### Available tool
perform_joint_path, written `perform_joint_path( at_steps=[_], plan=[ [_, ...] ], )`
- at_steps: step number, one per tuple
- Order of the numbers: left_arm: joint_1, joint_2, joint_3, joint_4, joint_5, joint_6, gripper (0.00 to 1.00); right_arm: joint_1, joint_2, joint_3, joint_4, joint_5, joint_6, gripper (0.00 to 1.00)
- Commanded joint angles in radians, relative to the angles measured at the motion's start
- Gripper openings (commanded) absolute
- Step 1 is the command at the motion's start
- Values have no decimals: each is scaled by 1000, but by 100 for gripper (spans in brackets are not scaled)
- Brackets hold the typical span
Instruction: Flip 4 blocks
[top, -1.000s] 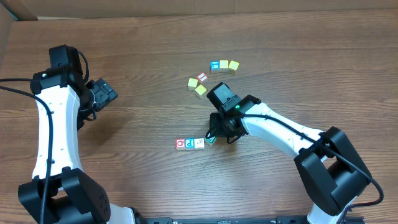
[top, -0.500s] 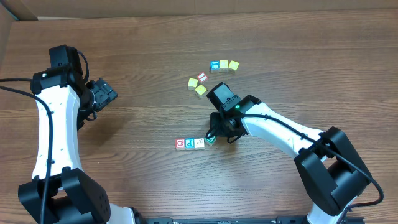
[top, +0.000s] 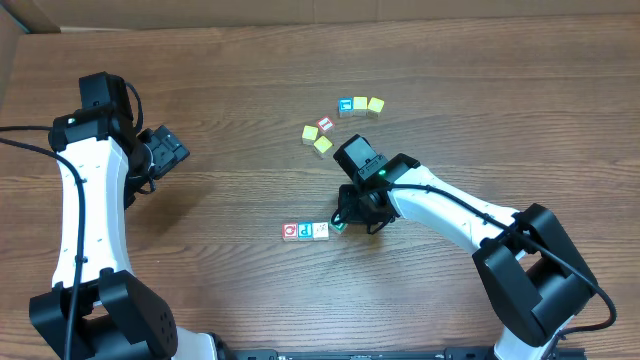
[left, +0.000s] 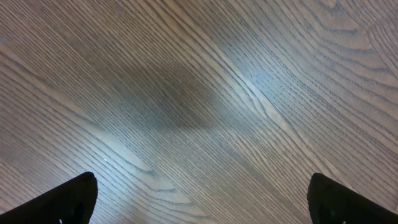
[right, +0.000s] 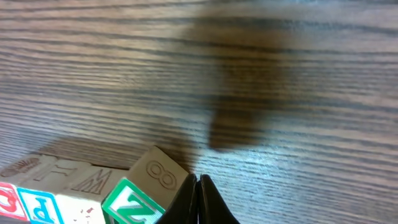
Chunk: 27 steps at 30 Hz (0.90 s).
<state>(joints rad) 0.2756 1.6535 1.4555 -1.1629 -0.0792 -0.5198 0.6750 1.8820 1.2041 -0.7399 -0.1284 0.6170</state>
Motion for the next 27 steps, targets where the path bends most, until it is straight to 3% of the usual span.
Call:
perform_joint_path(
  at_steps=[1,11,27],
  plan=[
    [-1,2,6,0,2,15,100,5,-6,-6,1,-26,5,4],
    [-1,2,6,0,2,15,100,5,-6,-6,33,74,5,4],
    [-1,2,6,0,2,15,100,6,-6,-6,-25,-55,5,4]
  ],
)
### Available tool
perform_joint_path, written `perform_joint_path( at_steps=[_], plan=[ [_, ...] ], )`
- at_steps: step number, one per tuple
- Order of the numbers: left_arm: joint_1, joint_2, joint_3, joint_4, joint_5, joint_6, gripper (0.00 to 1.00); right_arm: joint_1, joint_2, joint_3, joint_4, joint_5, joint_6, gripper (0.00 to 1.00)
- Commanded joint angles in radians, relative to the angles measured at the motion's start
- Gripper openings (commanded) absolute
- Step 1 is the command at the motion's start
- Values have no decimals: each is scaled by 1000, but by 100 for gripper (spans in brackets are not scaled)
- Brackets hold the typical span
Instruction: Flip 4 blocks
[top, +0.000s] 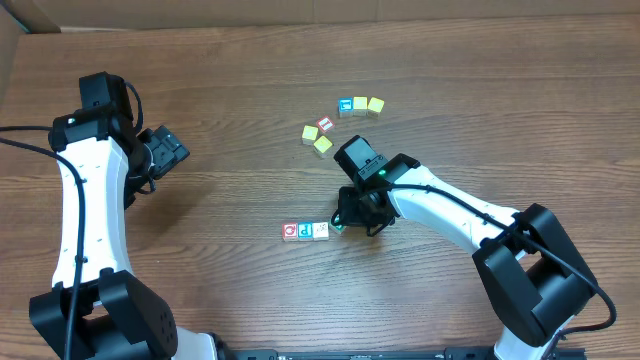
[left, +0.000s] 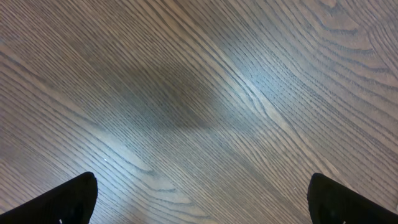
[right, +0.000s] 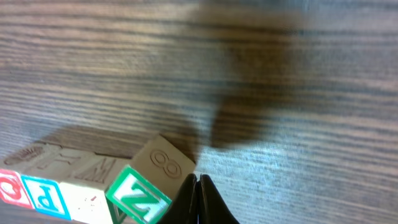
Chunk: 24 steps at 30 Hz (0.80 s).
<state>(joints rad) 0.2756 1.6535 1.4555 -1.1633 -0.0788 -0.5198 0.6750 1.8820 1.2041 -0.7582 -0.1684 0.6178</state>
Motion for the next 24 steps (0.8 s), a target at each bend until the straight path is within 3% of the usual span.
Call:
perform_joint_path(
  at_steps=[1,16,24],
  plan=[
    [-1,2,6,0,1,15,100,6,-6,-6,-11,-14,4,4],
    [-1,2,6,0,1,15,100,10,-6,-6,24,71,4,4],
    [-1,2,6,0,1,15,100,10,-6,-6,22,20,5,4]
  ],
)
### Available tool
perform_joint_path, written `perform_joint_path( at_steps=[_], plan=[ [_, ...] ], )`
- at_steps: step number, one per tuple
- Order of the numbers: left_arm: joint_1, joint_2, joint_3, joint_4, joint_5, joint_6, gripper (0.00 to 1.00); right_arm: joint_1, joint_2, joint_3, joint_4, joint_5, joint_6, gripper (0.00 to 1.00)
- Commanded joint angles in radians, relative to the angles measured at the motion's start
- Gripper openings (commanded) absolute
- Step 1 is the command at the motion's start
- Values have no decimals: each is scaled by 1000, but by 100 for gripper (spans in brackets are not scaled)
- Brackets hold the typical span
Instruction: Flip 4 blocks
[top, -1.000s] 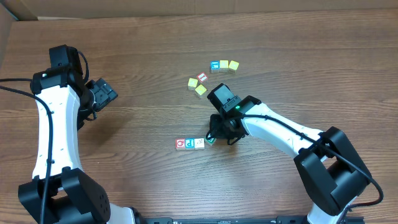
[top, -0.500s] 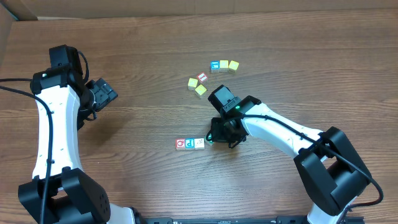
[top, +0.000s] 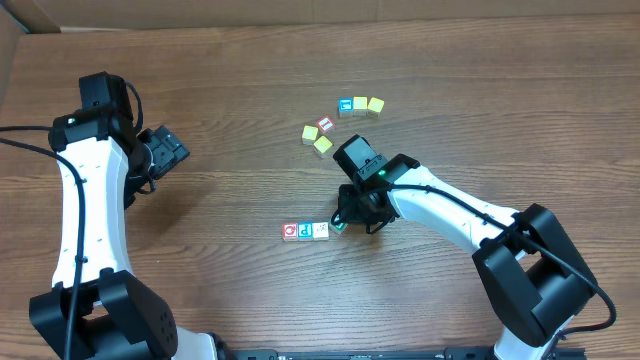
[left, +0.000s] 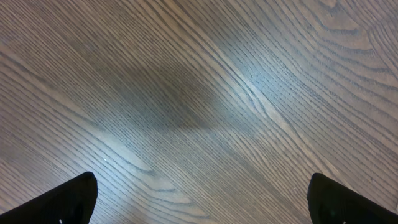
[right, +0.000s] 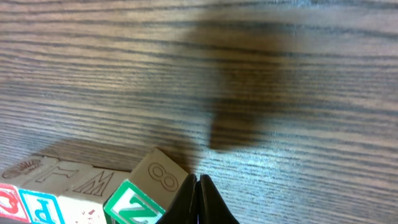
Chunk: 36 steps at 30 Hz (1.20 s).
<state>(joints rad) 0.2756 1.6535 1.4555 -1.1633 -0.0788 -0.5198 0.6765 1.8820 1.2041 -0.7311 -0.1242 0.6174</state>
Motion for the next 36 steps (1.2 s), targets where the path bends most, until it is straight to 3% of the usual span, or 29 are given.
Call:
perform_joint_path(
  at_steps=[1,16,24,36],
  plan=[
    [-1,2,6,0,1,15,100,9,-6,-6,-7,-36,5,4],
    [-1,2,6,0,1,15,100,10,-6,-7,-48,-94,8,4],
    [-1,2,6,0,1,15,100,10,-6,-7,16,58,8,4],
    [-1,2,6,0,1,15,100,10,-6,-7,76,40,8,4]
  ],
)
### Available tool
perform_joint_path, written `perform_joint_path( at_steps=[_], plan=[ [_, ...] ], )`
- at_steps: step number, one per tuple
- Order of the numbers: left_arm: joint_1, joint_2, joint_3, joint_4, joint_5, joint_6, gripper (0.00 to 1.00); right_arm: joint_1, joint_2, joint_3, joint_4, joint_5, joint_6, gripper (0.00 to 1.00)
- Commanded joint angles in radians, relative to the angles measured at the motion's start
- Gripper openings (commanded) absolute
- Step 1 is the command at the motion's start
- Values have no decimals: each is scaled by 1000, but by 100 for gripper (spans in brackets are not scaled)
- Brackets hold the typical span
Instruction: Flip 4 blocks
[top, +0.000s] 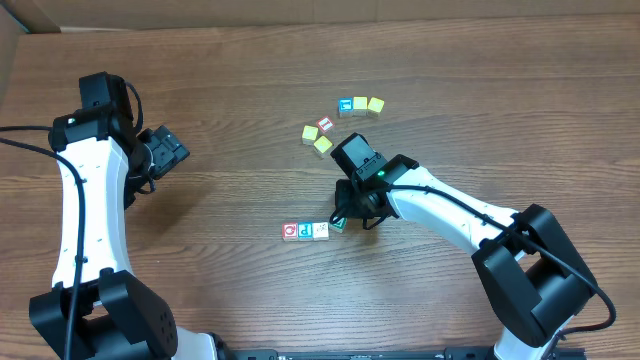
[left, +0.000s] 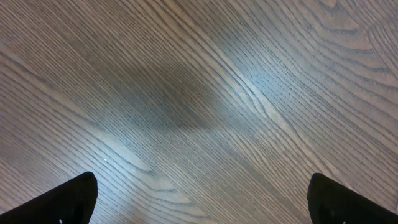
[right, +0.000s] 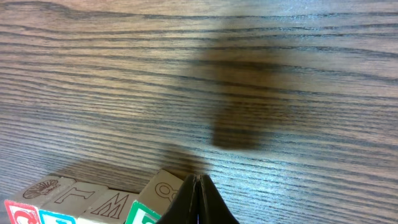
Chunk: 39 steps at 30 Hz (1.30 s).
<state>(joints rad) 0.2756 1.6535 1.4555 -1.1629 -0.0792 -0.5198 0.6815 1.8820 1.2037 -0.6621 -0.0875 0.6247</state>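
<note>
A short row of wooden letter blocks (top: 306, 230) lies near the table's front middle. At its right end sits a green-lettered block (right: 151, 202), tilted, with an 8 on its side. My right gripper (right: 198, 186) is shut, empty, its tips touching that block's right edge. In the overhead view the right gripper (top: 347, 217) stands just right of the row. My left gripper (left: 200, 199) is open over bare wood at the far left; in the overhead view the left gripper (top: 165, 150) hangs well away from all blocks.
Two more clusters of blocks lie farther back: yellow and red ones (top: 318, 135) and a blue and two yellow ones (top: 360, 105). A cardboard edge (top: 10, 60) borders the table's far left.
My right gripper has shifted a little, and the row of blocks sits lower in its view. The green block shows less of its top face. The left arm is unchanged.
My shut right gripper stayed pressed against the right edge of the green block at the row's end through every moment. The block stood more tilted 2.0 s ago, then settled lower. The left gripper hung open and still throughout.
</note>
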Motion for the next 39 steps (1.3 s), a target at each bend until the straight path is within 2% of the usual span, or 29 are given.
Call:
perform_joint_path(
  at_steps=[1,24,28,36,39],
  plan=[
    [-1,2,6,0,2,15,100,5,-6,-6,6,-7,1,4],
    [-1,2,6,0,2,15,100,5,-6,-6,-66,-236,10,4],
    [-1,2,6,0,2,15,100,5,-6,-6,-72,-236,54,5],
    [-1,2,6,0,2,15,100,5,-6,-6,-73,-209,53,9],
    [-1,2,6,0,2,15,100,5,-6,-6,-72,-141,53,9]
  ],
)
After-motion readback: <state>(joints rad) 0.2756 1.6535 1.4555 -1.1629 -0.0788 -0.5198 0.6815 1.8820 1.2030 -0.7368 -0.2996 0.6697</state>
